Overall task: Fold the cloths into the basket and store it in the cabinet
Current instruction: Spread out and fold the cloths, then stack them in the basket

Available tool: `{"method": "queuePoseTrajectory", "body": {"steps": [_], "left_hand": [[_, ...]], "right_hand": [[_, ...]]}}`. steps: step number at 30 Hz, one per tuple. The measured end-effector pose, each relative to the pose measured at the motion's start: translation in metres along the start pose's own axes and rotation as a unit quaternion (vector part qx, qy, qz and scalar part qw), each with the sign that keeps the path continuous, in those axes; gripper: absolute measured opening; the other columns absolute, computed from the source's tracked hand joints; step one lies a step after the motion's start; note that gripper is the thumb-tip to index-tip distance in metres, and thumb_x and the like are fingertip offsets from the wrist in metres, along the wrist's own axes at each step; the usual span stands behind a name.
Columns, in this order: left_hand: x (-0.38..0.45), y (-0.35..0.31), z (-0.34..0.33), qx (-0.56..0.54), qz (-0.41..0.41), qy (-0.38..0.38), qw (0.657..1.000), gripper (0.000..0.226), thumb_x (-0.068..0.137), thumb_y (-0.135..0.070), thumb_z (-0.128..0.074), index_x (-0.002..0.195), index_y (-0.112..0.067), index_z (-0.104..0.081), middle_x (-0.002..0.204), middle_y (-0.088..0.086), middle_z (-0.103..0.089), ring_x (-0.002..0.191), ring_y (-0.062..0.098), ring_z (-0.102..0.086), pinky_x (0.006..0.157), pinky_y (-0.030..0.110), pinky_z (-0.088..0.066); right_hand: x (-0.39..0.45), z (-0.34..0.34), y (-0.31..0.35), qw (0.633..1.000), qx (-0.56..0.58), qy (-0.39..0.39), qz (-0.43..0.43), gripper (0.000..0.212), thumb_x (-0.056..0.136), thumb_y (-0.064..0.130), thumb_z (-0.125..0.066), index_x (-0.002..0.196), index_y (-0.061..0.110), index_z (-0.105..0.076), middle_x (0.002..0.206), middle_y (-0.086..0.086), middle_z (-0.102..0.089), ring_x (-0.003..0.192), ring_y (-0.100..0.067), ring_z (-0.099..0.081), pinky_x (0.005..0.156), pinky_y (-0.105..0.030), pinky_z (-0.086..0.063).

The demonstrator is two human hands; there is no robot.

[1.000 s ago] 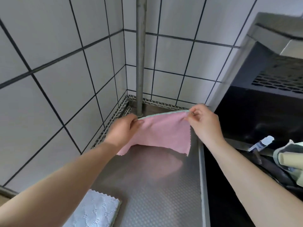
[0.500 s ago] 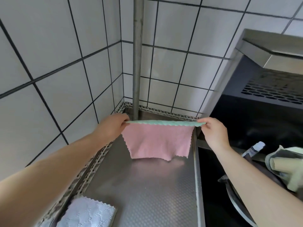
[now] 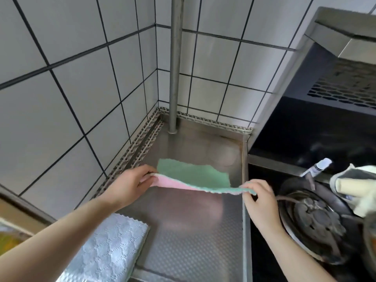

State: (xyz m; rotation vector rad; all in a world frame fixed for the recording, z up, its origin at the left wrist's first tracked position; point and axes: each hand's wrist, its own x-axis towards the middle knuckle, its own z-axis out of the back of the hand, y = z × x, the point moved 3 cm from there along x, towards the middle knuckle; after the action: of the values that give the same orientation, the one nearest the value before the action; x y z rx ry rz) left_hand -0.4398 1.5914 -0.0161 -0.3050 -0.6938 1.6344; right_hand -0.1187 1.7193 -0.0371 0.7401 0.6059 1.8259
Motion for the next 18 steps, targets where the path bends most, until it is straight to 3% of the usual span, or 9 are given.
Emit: {"method": "queuePoseTrajectory", "body": {"steps": [3, 7, 10, 13, 16, 18], "left_hand": [[-0.036, 0.019, -0.029, -0.018, 0.082, 0.074, 0.994, 0.01, 0.091, -0.025, -0.06, 0.101, -0.027, -0.06, 0.09, -0.017, -0.063, 0.082, 0.003, -0.059, 0.067, 0.007, -0.04], [-0.068, 0.031, -0.056, 0.002, 0.139, 0.122, 0.983, 0.023, 0.093, -0.025, -0.053, 0.115, -0.026, -0.056, 0.109, -0.013, -0.063, 0.091, 0.003, -0.056, 0.073, 0.015, -0.04], [-0.074, 0.034, -0.065, 0.015, 0.166, 0.134, 0.977, 0.029, 0.091, -0.025, -0.055, 0.119, -0.027, -0.054, 0.115, -0.012, -0.061, 0.094, 0.005, -0.056, 0.073, 0.017, -0.039], [-0.068, 0.039, -0.07, -0.024, 0.196, 0.105, 0.975, 0.032, 0.089, -0.02, -0.057, 0.121, -0.022, -0.054, 0.117, -0.006, -0.063, 0.101, 0.012, -0.058, 0.079, 0.023, -0.043], [-0.053, 0.048, -0.073, -0.073, 0.216, 0.058, 0.972, 0.034, 0.088, -0.012, -0.058, 0.121, -0.018, -0.055, 0.117, 0.001, -0.063, 0.103, 0.019, -0.058, 0.086, 0.03, -0.046], [-0.038, 0.054, -0.076, -0.083, 0.226, 0.045, 0.969, 0.037, 0.088, -0.015, -0.059, 0.124, -0.019, -0.053, 0.117, 0.002, -0.062, 0.099, 0.017, -0.057, 0.083, 0.029, -0.046]], "right_hand": [[-0.039, -0.019, -0.023, 0.996, -0.021, 0.083, -0.033, 0.016, 0.085, 0.006, -0.06, 0.093, 0.015, -0.07, 0.106, 0.01, -0.06, 0.105, -0.01, -0.054, 0.093, -0.026, -0.039], [-0.073, -0.03, -0.046, 0.973, -0.033, 0.189, -0.129, 0.012, 0.091, 0.029, -0.05, 0.085, 0.026, -0.061, 0.078, 0.003, -0.067, 0.078, -0.016, -0.064, 0.066, -0.034, -0.05], [-0.079, -0.029, -0.053, 0.971, -0.057, 0.186, -0.141, 0.012, 0.09, 0.027, -0.05, 0.08, 0.025, -0.056, 0.067, -0.001, -0.063, 0.065, -0.014, -0.062, 0.059, -0.032, -0.049], [-0.072, -0.03, -0.055, 0.974, -0.058, 0.17, -0.135, 0.019, 0.09, 0.024, -0.052, 0.072, 0.028, -0.052, 0.057, 0.004, -0.056, 0.052, -0.007, -0.051, 0.049, -0.022, -0.038], [-0.056, -0.036, -0.054, 0.977, -0.049, 0.153, -0.141, 0.018, 0.09, 0.023, -0.051, 0.072, 0.023, -0.052, 0.058, 0.002, -0.056, 0.054, -0.012, -0.05, 0.05, -0.027, -0.036], [-0.042, -0.04, -0.054, 0.977, -0.045, 0.14, -0.152, 0.018, 0.09, 0.022, -0.05, 0.072, 0.019, -0.053, 0.062, -0.003, -0.057, 0.058, -0.017, -0.051, 0.052, -0.031, -0.035]]}}
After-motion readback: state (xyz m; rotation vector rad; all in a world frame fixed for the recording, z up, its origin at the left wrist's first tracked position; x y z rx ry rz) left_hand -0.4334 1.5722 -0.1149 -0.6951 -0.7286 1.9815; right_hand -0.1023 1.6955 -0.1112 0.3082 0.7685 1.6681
